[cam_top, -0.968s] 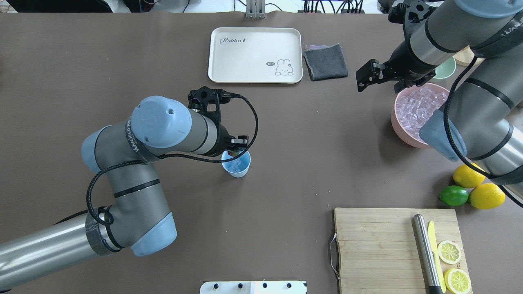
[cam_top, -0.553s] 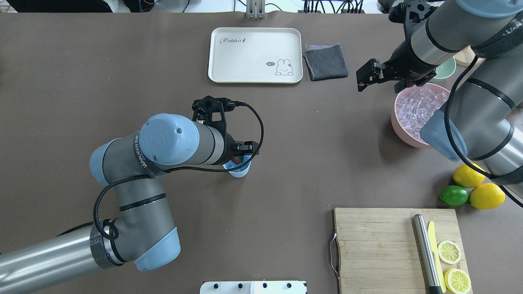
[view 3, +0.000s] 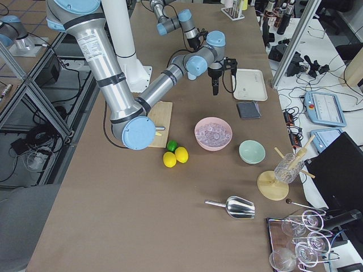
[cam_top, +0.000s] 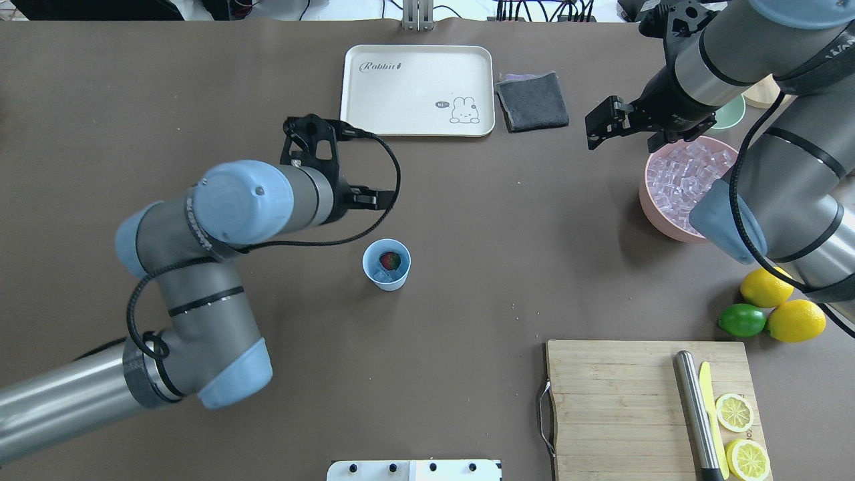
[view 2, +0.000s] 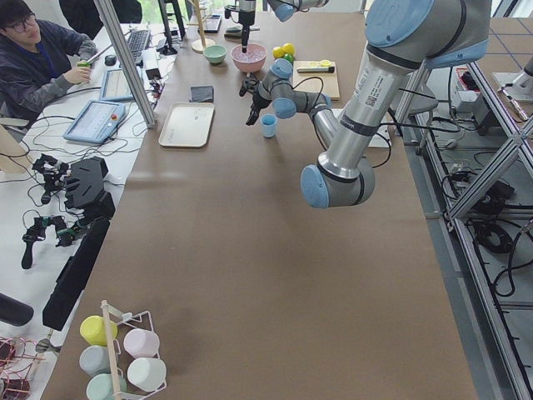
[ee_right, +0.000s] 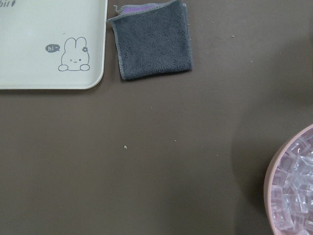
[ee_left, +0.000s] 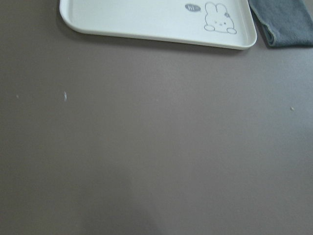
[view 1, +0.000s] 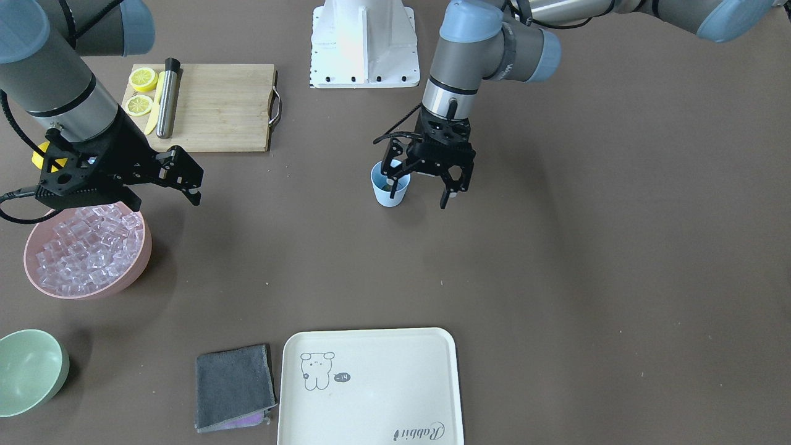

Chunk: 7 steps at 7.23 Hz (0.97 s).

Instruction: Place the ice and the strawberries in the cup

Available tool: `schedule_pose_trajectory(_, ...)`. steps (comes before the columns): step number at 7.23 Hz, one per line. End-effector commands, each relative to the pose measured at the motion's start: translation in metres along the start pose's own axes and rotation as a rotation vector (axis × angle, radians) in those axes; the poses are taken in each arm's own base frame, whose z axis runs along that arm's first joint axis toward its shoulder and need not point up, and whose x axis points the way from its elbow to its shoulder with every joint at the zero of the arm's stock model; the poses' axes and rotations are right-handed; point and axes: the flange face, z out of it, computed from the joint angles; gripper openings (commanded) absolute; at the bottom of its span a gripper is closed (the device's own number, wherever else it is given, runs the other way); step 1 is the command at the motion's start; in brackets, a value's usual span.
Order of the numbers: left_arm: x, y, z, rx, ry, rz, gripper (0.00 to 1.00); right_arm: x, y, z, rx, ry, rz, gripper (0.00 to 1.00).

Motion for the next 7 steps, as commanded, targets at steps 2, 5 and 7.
schedule_pose_trajectory(2, -0.173, -0.074, 0.016, 0.021, -0.122, 0.033, 0.99, 0.025, -0.013, -0.010, 0.013, 0.011, 0.019, 0.99)
schedule_pose_trajectory(5, -0.508, -0.093, -0.102, -0.242, -0.110, 0.177, 0.99, 0.166, -0.018, -0.030, -0.026, 0.059, -0.090, 0.99)
schedule_pose_trajectory(7, -0.620, -0.084, -0.187, -0.325, -0.099, 0.198, 0.99, 0.341, 0.004, -0.051, -0.073, 0.074, -0.130, 0.99)
